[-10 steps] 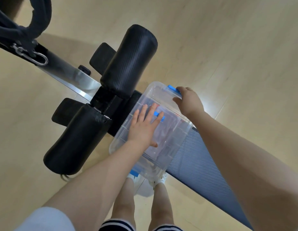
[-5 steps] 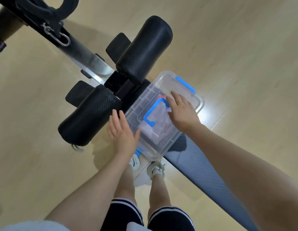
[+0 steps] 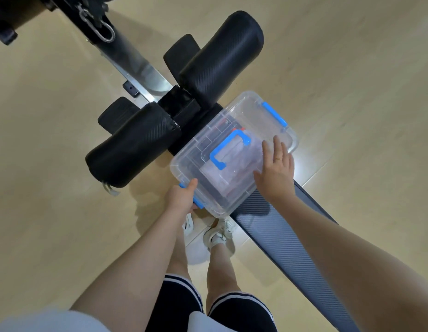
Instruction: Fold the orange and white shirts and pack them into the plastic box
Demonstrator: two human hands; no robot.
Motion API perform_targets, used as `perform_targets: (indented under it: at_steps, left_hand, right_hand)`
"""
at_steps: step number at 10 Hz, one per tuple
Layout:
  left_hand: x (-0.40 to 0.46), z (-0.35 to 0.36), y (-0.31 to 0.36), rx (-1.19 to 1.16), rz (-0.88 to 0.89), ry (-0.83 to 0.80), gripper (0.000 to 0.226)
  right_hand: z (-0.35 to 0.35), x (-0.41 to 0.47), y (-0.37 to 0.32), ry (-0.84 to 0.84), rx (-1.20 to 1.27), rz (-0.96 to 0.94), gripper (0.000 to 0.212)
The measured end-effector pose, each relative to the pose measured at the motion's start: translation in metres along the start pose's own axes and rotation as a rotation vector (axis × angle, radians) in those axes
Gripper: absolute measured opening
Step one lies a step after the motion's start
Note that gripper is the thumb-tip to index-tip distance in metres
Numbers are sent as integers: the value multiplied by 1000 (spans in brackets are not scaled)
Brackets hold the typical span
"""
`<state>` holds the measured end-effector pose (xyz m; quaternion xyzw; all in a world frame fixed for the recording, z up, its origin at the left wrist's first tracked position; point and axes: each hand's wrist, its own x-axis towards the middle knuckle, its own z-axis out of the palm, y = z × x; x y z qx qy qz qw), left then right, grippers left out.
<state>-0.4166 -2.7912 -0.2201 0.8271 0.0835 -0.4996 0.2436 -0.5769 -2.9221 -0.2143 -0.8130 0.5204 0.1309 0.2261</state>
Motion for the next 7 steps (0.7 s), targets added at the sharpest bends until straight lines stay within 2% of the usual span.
perform_targets:
  at_steps: [1, 2, 3, 4, 5, 6, 7]
  left_hand:
    - [-1, 0, 7, 11, -55, -47, 31]
    - [-5, 2, 6, 54, -35, -29, 30]
    - [-9, 2, 6, 189, 64, 63, 17]
    - [-7, -3, 12, 306, 149, 189, 25]
    - [-9, -14, 15, 441, 190, 229, 29]
    - [-14, -28, 17, 555, 145, 137, 37]
    - [-38, -46, 25, 669, 280, 131, 37]
  right_hand:
    - [-1, -1, 4, 36, 100, 251, 87]
    - [-6, 3, 5, -70, 359, 485, 77]
    - [-4, 0, 0, -116, 565, 515, 60]
    - [-5, 2, -5, -100, 397, 393, 64]
    - [-10, 1, -7, -174, 318, 330, 59]
    - [-23, -12, -15, -230, 265, 261, 54]
    - [-49, -31, -28, -80, 166, 151, 42]
